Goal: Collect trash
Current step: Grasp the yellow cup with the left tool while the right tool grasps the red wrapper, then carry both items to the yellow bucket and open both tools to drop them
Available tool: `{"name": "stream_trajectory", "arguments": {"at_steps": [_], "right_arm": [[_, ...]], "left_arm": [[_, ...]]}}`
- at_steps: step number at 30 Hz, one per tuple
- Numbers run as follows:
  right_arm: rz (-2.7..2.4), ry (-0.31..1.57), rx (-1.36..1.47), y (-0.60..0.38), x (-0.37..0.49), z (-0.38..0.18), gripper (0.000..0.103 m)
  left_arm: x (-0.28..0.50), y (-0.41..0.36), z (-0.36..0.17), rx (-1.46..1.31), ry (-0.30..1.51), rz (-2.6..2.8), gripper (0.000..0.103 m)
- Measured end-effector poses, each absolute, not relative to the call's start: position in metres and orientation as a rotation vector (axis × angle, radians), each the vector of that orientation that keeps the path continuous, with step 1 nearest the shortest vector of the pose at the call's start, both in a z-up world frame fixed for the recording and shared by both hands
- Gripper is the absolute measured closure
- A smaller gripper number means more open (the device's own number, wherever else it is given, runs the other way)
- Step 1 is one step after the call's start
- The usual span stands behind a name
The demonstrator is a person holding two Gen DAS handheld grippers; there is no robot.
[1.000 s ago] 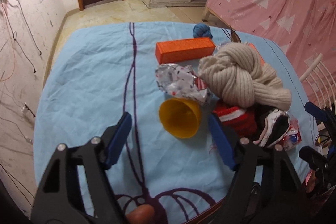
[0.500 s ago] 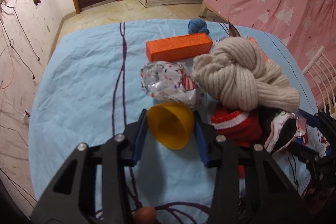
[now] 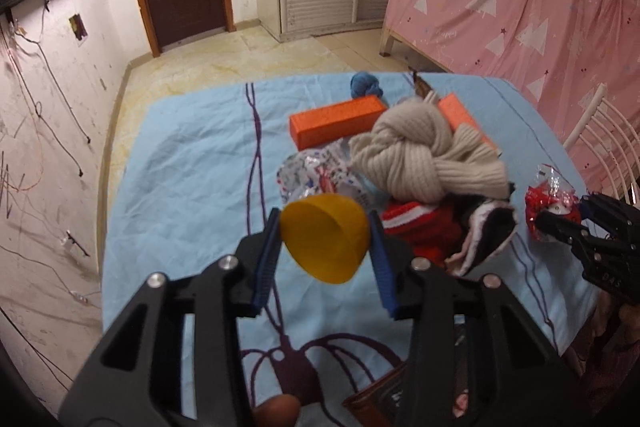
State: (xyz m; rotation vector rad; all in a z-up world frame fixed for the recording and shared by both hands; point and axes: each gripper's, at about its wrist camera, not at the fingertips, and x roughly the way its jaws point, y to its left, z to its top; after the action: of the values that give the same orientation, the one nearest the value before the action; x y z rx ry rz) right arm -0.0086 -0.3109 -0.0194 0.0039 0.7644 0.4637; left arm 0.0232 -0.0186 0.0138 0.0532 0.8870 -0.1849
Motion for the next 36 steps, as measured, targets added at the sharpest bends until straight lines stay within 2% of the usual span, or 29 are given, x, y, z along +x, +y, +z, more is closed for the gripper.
{"name": "stream_trajectory", "arguments": {"at_steps": [10,17,28,36], "right_arm": [[0.336,0.686,0.085,-0.377,-0.01,0.002,0.074],[0.21,0.643,0.152,-0.441,-0.011,0.012,0.074],[-0.008,0.661,0.243,-0.555,-0.022,-0.004,0.074],[-0.051,0.73,0.271,-0.592,-0.023,-0.033,0.074]], "left_arm": [[0.023,-0.079,0.059,0.132,0.82,-0.27,0.063],[0.035,-0.157,0.08,0.169,0.843,-0.388,0.063],[0.044,-0.305,0.073,0.277,0.943,-0.552,0.063],[0.042,-0.399,0.045,0.327,1.037,-0.66,0.063]]}}
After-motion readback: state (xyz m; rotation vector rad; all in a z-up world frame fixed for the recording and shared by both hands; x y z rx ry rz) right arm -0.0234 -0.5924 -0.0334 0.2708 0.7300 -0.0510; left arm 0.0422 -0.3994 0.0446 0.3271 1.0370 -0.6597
